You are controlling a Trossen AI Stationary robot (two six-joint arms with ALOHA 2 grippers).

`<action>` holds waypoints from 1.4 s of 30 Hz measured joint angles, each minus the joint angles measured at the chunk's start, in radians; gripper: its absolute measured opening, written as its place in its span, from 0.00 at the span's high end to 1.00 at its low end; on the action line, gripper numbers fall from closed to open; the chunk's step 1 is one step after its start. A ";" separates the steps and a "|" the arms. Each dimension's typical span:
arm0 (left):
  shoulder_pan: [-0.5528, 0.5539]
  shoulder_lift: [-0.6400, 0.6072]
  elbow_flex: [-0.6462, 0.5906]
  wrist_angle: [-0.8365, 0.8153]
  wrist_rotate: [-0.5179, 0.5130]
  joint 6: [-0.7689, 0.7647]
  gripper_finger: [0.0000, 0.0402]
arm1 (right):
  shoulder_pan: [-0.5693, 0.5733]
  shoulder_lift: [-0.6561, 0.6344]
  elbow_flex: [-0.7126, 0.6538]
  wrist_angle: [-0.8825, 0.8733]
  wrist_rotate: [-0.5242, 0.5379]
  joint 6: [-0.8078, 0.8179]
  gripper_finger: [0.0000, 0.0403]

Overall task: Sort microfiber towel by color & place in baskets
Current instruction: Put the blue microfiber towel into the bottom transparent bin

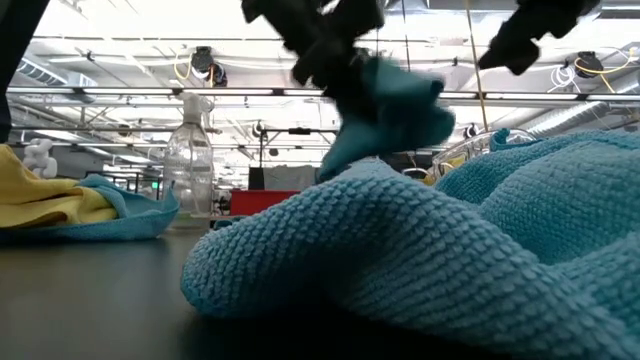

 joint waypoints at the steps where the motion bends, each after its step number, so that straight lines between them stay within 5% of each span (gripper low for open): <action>1: 0.002 0.000 0.022 0.012 0.015 0.002 0.96 | 0.008 -0.024 0.000 -0.019 0.009 0.020 0.52; 14: 0.015 0.054 0.063 0.477 0.178 -0.038 0.96 | 0.059 -0.253 0.000 -0.301 0.085 0.228 0.52; 25: 0.021 0.213 0.065 0.817 0.259 -0.148 0.96 | 0.059 -0.273 0.000 -0.349 0.085 0.249 0.52; 31: 0.030 0.293 0.091 0.824 0.305 -0.223 0.96 | 0.059 -0.277 0.000 -0.429 0.079 0.267 0.52; 42: 0.029 0.373 0.142 0.720 0.337 -0.244 0.94 | 0.059 -0.279 0.000 -0.319 0.084 0.174 0.43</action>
